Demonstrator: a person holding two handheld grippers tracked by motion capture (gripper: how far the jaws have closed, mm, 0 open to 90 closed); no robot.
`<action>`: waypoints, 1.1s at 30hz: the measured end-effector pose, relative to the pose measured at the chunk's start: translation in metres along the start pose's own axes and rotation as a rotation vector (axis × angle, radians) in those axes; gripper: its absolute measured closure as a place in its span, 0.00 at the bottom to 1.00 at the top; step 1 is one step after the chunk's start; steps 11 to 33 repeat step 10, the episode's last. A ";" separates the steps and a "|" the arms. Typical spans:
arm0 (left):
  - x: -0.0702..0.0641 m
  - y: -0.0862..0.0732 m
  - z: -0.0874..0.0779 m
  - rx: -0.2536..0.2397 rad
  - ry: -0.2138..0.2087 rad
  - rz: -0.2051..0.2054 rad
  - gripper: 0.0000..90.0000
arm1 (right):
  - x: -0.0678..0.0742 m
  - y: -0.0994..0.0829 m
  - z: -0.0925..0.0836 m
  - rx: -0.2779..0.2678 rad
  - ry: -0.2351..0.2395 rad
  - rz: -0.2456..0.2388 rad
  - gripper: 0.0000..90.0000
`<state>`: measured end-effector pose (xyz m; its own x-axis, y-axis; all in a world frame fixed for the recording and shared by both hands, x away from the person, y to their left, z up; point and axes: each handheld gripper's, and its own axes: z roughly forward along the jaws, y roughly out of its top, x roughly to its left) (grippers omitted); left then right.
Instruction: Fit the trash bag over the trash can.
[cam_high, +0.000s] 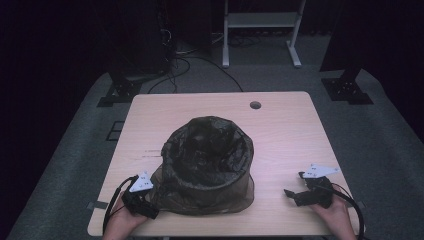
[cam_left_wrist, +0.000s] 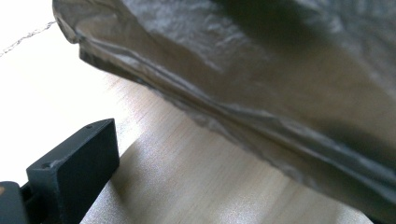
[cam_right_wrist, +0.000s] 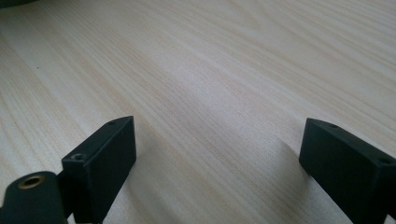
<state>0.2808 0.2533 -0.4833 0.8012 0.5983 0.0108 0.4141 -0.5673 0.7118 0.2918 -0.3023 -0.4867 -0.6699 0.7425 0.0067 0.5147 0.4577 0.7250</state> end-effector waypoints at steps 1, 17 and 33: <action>0.000 0.000 0.000 0.000 0.000 0.000 0.00 | 0.000 -0.001 0.000 -0.004 -0.001 0.004 0.10; 0.000 0.000 0.000 0.000 0.001 0.000 0.00 | 0.000 -0.001 0.000 -0.005 -0.004 0.006 0.10; 0.000 0.000 0.000 0.000 0.001 0.000 0.00 | 0.000 -0.001 0.000 -0.005 -0.004 0.006 0.10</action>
